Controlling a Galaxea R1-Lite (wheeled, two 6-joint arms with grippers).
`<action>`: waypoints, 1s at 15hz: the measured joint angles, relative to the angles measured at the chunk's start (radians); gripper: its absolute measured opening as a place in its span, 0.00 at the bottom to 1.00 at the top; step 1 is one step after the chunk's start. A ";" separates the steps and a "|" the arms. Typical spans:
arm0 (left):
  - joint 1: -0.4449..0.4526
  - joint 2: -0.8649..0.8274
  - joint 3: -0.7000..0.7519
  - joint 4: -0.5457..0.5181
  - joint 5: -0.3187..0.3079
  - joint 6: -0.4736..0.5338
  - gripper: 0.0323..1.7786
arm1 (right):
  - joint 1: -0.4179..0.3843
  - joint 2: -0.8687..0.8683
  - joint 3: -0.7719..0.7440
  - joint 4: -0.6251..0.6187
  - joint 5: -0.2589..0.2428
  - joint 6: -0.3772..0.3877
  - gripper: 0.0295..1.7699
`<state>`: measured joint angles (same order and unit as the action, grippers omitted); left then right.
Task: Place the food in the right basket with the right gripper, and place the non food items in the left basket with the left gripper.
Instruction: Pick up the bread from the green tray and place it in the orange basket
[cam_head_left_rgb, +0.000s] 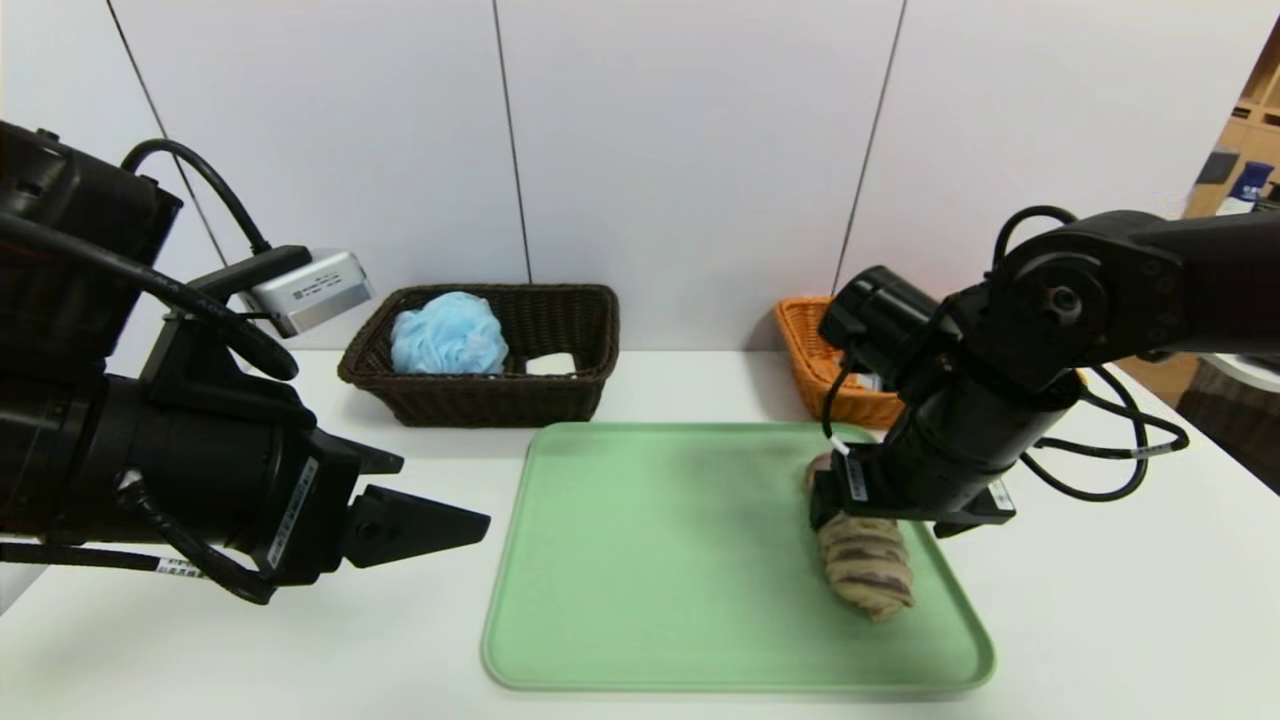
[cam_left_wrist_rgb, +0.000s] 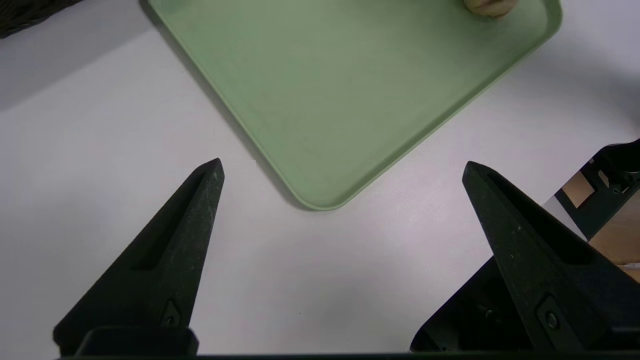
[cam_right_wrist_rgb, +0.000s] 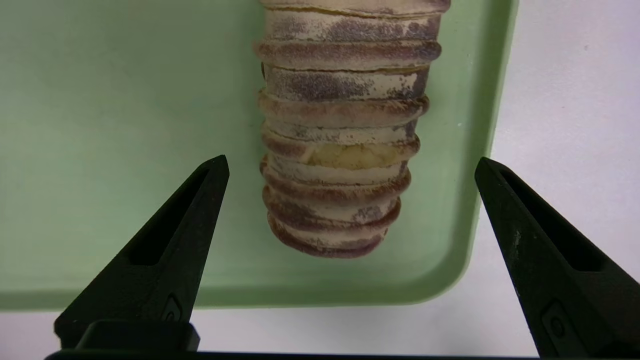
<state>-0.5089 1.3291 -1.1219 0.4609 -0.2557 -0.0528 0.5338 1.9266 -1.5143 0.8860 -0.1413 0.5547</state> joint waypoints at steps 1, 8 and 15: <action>0.000 0.002 0.001 0.000 -0.001 0.001 0.95 | 0.003 0.015 -0.002 -0.002 0.000 0.009 0.96; 0.000 0.016 0.002 -0.011 0.001 0.000 0.95 | 0.013 0.083 -0.011 -0.052 0.009 0.038 0.96; 0.000 0.025 -0.003 -0.022 0.001 0.000 0.95 | 0.003 0.089 -0.011 -0.051 0.003 0.043 0.48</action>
<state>-0.5094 1.3543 -1.1247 0.4391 -0.2549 -0.0523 0.5372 2.0151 -1.5255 0.8345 -0.1385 0.5979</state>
